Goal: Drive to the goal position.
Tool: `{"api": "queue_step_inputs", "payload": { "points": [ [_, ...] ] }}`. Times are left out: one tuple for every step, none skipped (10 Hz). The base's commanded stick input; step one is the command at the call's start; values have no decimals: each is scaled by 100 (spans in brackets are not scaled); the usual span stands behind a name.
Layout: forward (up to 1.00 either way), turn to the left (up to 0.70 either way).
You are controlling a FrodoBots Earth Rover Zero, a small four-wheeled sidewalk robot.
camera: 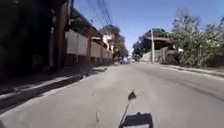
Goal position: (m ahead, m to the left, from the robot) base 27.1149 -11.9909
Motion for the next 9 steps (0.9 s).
{"api": "queue_step_inputs", "payload": {
  "points": [
    [100, 0],
    [100, 0],
    [100, 0],
    [100, 0],
    [100, 0],
    [100, 0],
    [100, 0],
    [100, 0],
    [100, 0]
  ]
}}
